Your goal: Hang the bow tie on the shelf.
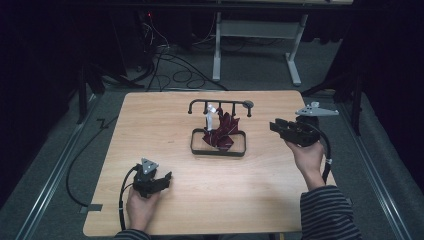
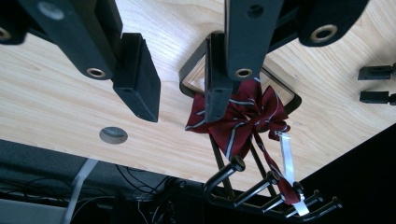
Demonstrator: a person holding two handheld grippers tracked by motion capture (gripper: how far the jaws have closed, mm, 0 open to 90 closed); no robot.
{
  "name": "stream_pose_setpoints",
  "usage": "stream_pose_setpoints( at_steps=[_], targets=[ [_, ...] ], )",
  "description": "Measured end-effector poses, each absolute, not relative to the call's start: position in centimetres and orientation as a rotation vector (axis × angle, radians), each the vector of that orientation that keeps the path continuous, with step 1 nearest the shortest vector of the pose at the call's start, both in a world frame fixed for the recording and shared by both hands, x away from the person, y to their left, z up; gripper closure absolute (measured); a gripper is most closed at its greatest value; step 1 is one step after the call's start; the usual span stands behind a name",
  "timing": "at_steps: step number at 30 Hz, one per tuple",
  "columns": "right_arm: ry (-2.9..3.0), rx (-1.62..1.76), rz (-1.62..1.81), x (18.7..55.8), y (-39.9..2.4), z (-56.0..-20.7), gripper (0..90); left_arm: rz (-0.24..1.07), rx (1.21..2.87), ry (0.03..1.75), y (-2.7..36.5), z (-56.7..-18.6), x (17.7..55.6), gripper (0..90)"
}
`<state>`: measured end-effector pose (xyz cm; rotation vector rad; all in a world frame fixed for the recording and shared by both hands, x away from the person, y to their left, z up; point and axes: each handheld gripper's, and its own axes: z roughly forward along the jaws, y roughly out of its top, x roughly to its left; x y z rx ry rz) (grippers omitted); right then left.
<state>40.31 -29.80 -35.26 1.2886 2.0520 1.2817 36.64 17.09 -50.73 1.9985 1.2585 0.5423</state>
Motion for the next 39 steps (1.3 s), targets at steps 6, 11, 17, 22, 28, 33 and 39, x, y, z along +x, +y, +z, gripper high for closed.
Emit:
stream_pose_setpoints(
  at_steps=[6, 11, 17, 22, 28, 33, 39],
  targets=[
    [2.031, 1.311, 1.296, 39.8, -30.6, -35.6, 67.8, 0.543, 1.999, 1.258, 17.1, -50.7, 36.6, 32.8],
    [2.021, 1.324, 1.301, 39.2, -31.2, -36.0, 67.8, 0.542, 1.998, 1.258, 17.1, -50.7, 36.6, 32.9],
    [2.011, 1.344, 1.304, 38.7, -31.8, -36.4, 67.2, 0.542, 1.999, 1.258, 17.1, -50.7, 36.6, 32.8],
    [2.002, 1.355, 1.307, 38.2, -32.3, -36.7, 67.0, 0.542, 1.998, 1.258, 17.1, -50.7, 36.6, 32.8],
    [1.993, 1.361, 1.310, 37.5, -32.8, -37.1, 67.0, 0.542, 1.998, 1.258, 17.1, -50.7, 36.6, 32.8],
    [1.975, 1.377, 1.325, 36.7, -33.2, -37.5, 67.0, 0.542, 1.995, 1.259, 17.1, -50.7, 36.6, 32.8],
    [1.956, 1.376, 1.351, 35.8, -33.6, -38.0, 67.0, 0.542, 1.996, 1.259, 17.1, -50.7, 36.6, 32.8]
  ],
)
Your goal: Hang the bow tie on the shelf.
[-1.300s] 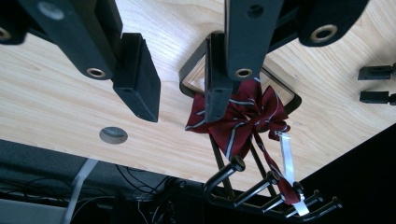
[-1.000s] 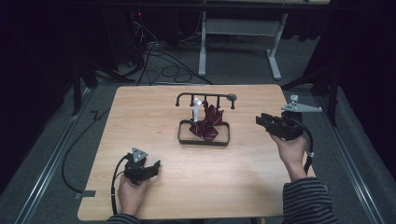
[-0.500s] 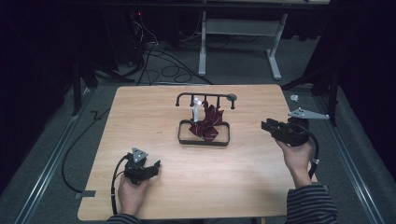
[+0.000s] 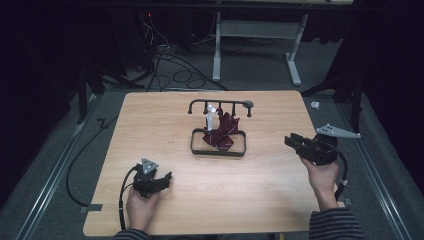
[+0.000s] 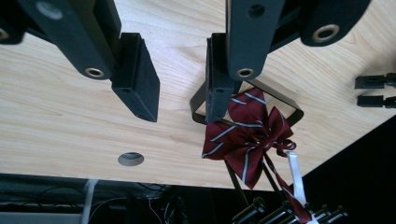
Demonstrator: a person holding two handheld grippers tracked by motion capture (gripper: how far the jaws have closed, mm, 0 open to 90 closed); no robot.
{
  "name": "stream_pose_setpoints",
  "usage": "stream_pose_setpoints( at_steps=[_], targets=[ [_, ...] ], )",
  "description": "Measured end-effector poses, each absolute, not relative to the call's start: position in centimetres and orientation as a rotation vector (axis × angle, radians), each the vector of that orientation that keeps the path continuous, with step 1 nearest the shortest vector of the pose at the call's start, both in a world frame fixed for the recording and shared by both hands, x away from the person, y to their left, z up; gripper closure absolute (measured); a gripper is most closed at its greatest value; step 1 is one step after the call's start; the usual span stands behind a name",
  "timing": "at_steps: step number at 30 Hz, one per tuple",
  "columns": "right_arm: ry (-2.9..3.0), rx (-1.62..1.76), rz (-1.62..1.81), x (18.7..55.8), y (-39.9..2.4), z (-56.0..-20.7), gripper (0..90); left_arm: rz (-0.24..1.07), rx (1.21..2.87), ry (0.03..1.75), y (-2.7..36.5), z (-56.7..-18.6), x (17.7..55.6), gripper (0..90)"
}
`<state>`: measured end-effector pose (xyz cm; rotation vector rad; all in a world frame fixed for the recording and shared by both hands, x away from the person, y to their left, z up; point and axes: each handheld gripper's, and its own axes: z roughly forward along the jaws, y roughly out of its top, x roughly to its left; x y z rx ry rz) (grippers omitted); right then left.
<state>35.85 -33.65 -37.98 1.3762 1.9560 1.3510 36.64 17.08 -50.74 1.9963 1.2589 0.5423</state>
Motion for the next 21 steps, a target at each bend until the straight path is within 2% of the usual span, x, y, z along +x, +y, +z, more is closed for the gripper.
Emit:
stream_pose_setpoints(
  at_steps=[21],
  targets=[
    [1.961, 1.419, 1.365, 34.4, -34.0, -41.5, 66.9, 0.545, 1.998, 1.259, 17.1, -50.7, 36.6, 33.1]
  ],
)
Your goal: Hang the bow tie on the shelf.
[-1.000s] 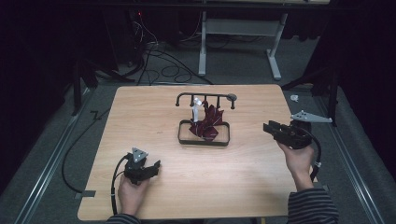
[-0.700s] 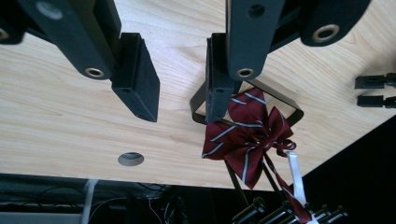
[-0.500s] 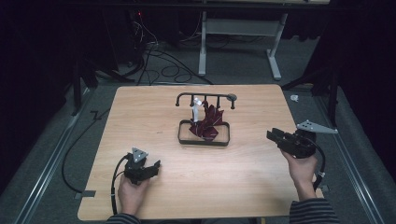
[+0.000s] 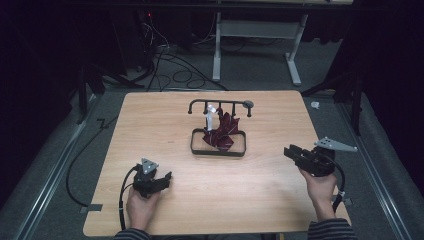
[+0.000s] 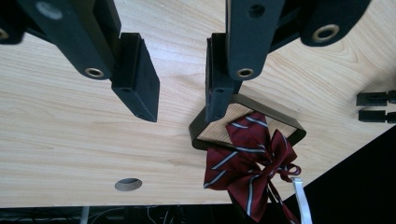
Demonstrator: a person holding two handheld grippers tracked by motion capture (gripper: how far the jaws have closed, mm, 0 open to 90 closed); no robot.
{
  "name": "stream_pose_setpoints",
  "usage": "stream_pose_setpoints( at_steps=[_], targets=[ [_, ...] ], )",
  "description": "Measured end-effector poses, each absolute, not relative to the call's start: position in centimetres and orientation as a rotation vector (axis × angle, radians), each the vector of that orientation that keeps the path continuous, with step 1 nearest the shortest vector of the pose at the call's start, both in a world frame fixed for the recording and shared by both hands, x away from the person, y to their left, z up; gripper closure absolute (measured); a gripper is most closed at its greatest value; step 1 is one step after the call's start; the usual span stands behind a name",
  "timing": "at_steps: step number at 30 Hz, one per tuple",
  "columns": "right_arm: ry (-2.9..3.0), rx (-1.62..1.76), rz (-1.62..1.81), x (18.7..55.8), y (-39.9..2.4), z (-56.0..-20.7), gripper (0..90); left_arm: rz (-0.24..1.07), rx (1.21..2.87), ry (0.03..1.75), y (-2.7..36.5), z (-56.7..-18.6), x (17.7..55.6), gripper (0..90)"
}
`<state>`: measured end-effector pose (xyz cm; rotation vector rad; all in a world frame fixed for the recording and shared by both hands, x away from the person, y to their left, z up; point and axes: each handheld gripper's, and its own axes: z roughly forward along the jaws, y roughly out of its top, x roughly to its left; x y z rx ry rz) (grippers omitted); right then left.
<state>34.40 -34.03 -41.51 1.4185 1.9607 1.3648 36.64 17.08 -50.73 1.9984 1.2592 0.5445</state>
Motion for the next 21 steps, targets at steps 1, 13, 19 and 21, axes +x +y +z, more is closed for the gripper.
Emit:
stream_pose_setpoints(
  at_steps=[1, 13, 19, 21],
  targets=[
    [1.963, 1.417, 1.363, 34.3, -34.0, -41.6, 66.9, 0.544, 1.998, 1.260, 17.1, -50.7, 36.6, 33.1],
    [1.984, 1.423, 1.354, 33.9, -33.2, -42.9, 66.8, 0.542, 1.998, 1.261, 17.1, -50.7, 36.6, 33.6],
    [1.996, 1.436, 1.346, 33.6, -32.9, -43.7, 66.9, 0.542, 1.998, 1.261, 17.1, -50.7, 36.6, 33.6],
    [2.002, 1.438, 1.340, 33.6, -32.7, -43.9, 66.8, 0.542, 1.998, 1.261, 17.1, -50.7, 36.6, 33.6]
  ],
)
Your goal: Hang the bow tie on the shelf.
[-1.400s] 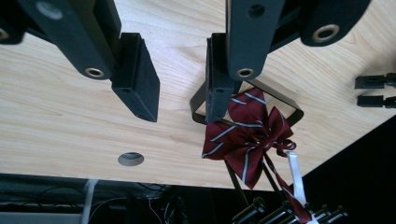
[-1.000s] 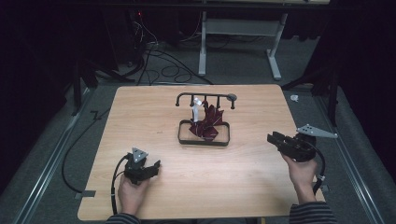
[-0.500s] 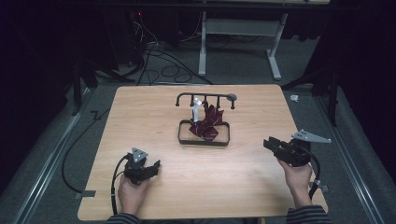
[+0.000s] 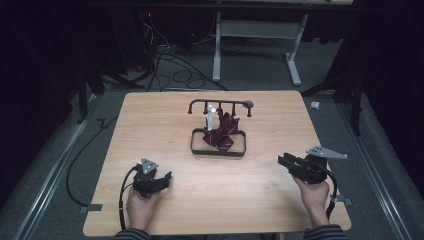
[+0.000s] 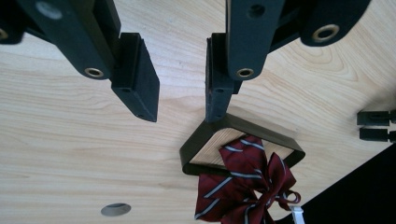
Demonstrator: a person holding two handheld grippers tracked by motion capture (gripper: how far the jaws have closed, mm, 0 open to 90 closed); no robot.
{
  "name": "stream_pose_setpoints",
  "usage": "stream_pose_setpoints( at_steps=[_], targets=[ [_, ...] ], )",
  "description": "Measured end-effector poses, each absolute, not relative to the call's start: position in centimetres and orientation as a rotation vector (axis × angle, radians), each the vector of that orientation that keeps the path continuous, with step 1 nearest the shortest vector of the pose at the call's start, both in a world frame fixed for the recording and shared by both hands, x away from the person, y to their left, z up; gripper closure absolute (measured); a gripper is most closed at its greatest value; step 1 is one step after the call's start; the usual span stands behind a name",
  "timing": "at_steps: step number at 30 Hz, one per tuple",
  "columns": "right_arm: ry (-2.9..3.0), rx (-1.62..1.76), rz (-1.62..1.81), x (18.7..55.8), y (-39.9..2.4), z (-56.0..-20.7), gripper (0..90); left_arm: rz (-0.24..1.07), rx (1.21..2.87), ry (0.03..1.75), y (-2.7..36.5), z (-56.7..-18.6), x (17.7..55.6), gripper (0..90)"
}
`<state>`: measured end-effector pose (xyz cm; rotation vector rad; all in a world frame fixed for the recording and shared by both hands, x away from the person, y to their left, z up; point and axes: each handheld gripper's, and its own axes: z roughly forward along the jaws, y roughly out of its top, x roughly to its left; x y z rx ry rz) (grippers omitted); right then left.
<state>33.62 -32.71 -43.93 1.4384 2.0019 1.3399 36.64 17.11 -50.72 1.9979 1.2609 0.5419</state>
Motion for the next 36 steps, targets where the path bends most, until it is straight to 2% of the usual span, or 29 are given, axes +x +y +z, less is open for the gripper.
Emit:
stream_pose_setpoints(
  at_steps=[36],
  targets=[
    [2.085, 1.471, 1.268, 34.3, -29.5, -47.7, 66.9, 0.543, 1.995, 1.263, 17.1, -50.7, 36.7, 33.7]
  ],
)
